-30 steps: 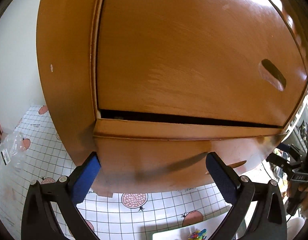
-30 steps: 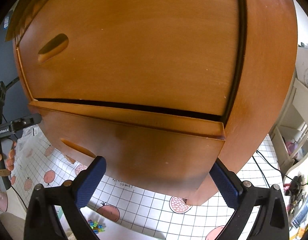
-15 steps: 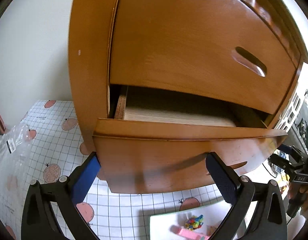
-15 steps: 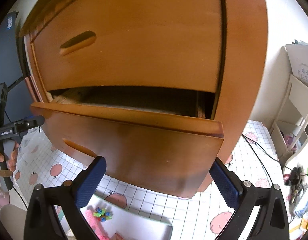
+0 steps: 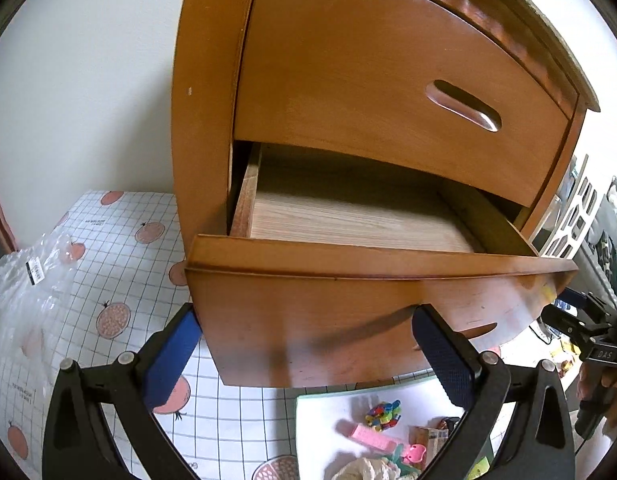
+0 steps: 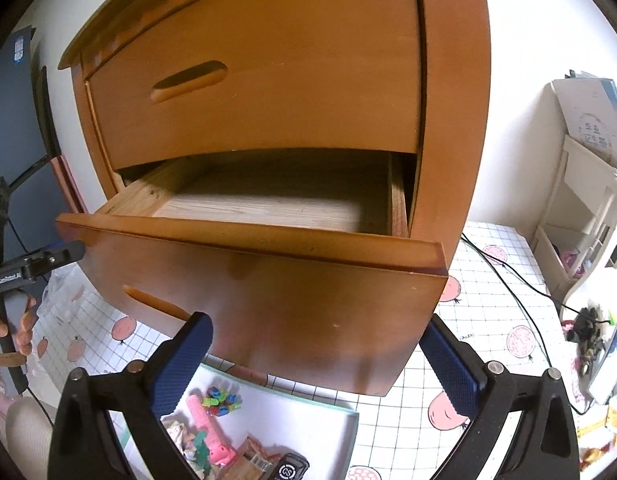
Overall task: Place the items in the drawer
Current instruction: 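Move both tools back over the white tray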
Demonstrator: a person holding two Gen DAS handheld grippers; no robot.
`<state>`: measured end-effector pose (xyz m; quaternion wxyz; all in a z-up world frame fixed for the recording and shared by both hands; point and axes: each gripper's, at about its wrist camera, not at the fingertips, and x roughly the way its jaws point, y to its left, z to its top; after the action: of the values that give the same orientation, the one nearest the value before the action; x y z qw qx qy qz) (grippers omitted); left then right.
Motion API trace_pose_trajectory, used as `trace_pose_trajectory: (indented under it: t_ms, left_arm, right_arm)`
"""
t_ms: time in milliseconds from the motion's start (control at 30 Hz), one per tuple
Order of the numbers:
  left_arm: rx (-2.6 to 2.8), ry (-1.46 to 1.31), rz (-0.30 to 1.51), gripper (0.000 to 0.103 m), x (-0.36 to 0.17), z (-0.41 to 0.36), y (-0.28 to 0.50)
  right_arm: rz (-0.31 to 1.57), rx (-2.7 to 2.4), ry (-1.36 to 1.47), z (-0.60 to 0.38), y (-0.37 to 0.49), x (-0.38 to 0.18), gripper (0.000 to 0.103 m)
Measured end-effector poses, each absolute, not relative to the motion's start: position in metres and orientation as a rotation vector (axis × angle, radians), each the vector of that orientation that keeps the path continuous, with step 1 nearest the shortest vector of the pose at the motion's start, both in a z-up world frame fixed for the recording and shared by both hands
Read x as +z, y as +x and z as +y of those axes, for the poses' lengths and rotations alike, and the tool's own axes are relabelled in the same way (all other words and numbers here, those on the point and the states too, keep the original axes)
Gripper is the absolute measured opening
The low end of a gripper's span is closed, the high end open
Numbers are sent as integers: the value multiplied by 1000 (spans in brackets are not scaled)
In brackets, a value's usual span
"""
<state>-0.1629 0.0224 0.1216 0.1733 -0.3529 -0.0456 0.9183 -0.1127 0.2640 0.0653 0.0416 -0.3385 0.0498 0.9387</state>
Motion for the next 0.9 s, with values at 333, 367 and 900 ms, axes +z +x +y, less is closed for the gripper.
trace_pose_trajectory:
  t_ms: [333, 367, 900]
  left_arm:
    - [2622, -1067, -212, 103, 102, 12, -174]
    - [2622, -1068, -224, 103, 100, 14, -173]
    - [2558, -1261, -294, 103, 70, 58, -93]
  right_arm:
    - [190, 2859, -1034, 258, -81, 77, 103]
    - [187, 2863, -1026, 256, -77, 80, 103]
    - [304, 2767, -1100, 238, -12, 58, 103]
